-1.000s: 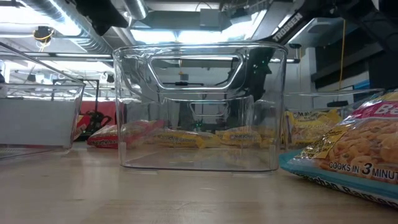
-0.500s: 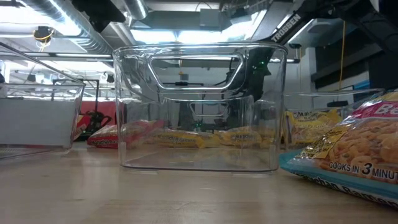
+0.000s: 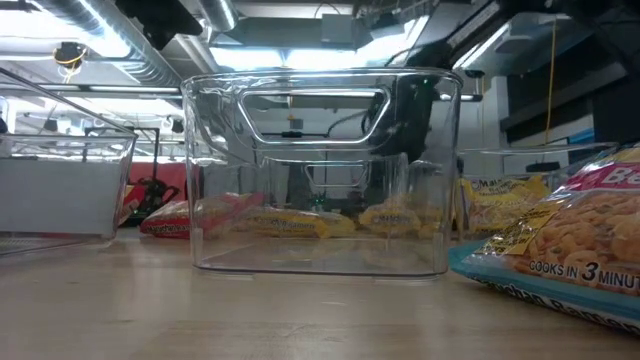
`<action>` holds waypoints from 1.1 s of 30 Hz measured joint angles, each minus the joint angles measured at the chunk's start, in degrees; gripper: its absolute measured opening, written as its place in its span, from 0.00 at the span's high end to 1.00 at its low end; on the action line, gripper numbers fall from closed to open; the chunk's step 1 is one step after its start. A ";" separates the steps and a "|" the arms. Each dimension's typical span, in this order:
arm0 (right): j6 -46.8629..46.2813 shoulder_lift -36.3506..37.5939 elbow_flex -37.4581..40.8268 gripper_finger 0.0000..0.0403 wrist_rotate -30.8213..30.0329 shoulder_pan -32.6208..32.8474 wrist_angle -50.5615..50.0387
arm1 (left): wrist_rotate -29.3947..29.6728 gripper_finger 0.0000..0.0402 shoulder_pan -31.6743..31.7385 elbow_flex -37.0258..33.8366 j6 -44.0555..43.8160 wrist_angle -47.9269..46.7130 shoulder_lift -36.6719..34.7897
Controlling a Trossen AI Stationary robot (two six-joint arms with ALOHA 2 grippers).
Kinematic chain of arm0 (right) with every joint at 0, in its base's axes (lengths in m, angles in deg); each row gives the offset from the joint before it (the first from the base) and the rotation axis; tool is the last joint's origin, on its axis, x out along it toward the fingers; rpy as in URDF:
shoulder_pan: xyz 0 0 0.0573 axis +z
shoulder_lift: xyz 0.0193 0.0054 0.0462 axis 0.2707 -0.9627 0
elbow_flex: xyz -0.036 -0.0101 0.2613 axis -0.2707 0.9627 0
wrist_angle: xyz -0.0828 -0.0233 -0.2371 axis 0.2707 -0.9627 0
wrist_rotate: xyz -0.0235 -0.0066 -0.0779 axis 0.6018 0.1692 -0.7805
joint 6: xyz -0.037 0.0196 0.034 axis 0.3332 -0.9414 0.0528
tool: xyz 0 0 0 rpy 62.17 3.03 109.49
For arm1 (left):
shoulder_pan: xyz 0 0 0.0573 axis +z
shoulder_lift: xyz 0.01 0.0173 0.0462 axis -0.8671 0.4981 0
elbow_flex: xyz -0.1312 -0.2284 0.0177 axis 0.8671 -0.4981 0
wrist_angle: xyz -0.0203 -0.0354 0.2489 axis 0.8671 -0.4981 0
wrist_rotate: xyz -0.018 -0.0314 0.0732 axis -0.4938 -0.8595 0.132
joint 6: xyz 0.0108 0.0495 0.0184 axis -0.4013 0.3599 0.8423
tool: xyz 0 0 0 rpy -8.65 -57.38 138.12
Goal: Sort Maruchan noodles
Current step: Put the yellow noodle pack into the right transparent bin
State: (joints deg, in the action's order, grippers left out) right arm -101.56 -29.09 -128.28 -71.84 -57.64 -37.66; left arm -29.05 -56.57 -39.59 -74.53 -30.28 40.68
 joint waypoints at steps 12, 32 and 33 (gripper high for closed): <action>0.30 16.37 -0.04 1.00 -3.22 3.34 -2.45 | 1.22 1.00 0.00 0.00 0.02 -0.02 0.00; -11.04 31.06 -0.15 1.00 -12.36 23.71 -30.85 | 1.22 1.00 0.00 0.00 0.04 -0.02 0.00; -11.63 31.06 -0.15 1.00 -12.26 24.61 -31.63 | 1.22 1.00 0.00 0.00 0.04 -0.02 0.00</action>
State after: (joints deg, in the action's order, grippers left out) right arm -113.19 1.97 -128.43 -84.09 -33.03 -69.30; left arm -27.83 -56.57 -39.59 -74.49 -30.31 40.68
